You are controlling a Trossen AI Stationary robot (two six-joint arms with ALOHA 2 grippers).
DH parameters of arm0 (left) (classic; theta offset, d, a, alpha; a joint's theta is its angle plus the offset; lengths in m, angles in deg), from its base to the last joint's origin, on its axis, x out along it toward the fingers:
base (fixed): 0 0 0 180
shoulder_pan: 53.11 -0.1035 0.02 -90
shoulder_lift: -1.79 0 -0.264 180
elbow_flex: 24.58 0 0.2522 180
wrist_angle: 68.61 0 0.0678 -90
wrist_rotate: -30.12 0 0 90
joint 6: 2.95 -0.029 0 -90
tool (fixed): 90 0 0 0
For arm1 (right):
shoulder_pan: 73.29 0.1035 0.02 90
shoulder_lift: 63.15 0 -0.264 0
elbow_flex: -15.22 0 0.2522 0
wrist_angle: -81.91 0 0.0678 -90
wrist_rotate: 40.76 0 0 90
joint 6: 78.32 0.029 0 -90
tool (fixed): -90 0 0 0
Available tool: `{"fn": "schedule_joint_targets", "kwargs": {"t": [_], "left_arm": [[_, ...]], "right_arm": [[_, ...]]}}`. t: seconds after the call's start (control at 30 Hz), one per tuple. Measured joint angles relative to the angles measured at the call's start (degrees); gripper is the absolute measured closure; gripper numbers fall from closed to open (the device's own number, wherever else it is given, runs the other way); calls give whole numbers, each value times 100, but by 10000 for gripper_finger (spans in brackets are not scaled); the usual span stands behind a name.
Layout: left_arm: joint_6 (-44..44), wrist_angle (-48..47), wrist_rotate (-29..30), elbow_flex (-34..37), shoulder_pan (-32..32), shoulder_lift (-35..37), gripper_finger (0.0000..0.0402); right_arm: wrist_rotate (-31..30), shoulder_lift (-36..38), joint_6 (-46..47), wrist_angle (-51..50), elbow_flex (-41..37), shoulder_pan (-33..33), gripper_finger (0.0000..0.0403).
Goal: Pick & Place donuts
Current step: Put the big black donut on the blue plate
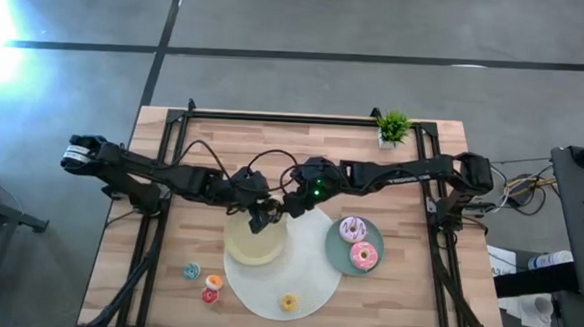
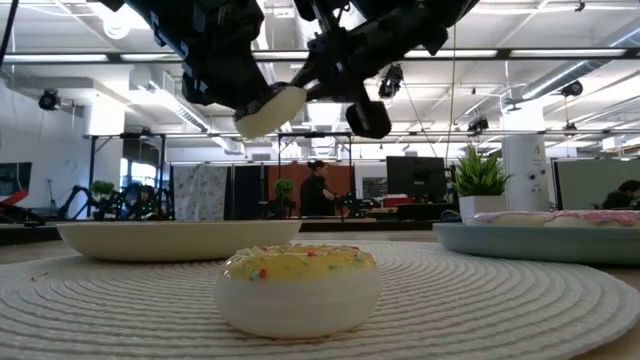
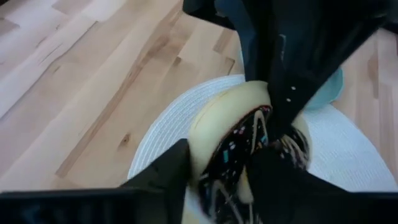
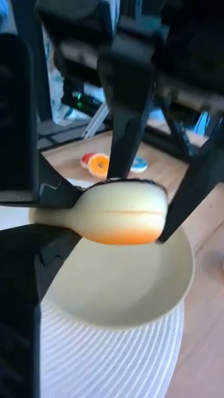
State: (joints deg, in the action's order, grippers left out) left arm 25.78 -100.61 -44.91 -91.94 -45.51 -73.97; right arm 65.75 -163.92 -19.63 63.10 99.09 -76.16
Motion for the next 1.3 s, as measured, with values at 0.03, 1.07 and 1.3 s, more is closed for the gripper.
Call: {"fn": "schedule_joint_targets", "kwargs": {"t": [0.03, 1.07, 1.3], "left_arm": [[17, -19, 6, -1, 0, 21, 259], [-22, -1349, 300, 39, 238, 939, 202], [4, -1350, 316, 39, 238, 939, 202]], "right_arm": [[-7, 31, -11, -122, 0, -1, 385], [737, 1909, 2055, -1445, -2564, 925, 390], [719, 1691, 1935, -1497, -2592, 929, 389]]}}
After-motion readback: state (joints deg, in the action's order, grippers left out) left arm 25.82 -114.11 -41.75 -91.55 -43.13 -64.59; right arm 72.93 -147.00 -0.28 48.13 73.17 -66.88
